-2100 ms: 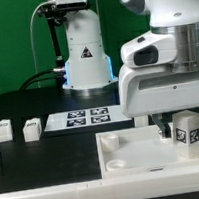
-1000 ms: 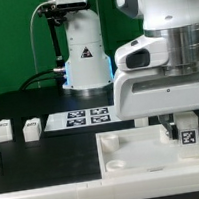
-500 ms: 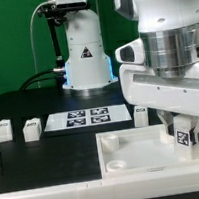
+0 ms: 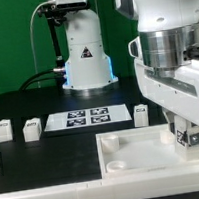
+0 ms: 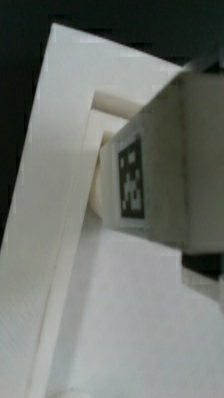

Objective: Assemble one leg

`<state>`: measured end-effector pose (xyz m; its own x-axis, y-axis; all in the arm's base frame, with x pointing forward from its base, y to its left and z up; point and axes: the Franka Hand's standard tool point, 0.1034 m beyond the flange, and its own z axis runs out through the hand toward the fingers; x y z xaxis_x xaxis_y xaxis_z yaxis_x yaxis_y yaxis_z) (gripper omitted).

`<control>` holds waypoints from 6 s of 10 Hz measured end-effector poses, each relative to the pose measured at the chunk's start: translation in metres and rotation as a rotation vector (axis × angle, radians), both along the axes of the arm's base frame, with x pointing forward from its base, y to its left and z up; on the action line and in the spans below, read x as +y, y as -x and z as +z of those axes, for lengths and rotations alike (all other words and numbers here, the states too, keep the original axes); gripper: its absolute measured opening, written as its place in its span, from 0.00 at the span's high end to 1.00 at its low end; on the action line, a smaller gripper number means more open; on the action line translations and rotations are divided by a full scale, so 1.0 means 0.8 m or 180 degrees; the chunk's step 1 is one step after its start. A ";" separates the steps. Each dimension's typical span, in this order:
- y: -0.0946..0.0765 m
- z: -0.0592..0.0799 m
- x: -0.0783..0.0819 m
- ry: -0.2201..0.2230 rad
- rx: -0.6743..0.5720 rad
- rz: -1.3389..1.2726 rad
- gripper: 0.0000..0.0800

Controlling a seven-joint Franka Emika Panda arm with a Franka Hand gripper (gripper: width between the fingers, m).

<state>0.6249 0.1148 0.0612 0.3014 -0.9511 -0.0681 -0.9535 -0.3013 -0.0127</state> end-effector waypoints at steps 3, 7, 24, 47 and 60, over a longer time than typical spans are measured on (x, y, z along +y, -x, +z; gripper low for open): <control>0.003 0.001 0.010 0.0001 -0.0044 0.0699 0.24; 0.008 -0.003 0.012 -0.0015 -0.0129 0.2227 0.19; 0.011 -0.008 0.005 -0.0001 -0.0302 0.3308 0.64; 0.006 -0.005 0.007 0.0147 -0.0421 0.3603 0.34; 0.019 -0.003 -0.059 0.0635 -0.0080 0.0753 0.64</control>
Offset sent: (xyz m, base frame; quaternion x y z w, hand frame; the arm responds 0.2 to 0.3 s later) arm -0.0124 0.0083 0.0054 -0.0065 0.0147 -0.3168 0.9483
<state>0.6099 0.0680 0.0586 0.5152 -0.8482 0.1232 -0.8568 -0.5137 0.0463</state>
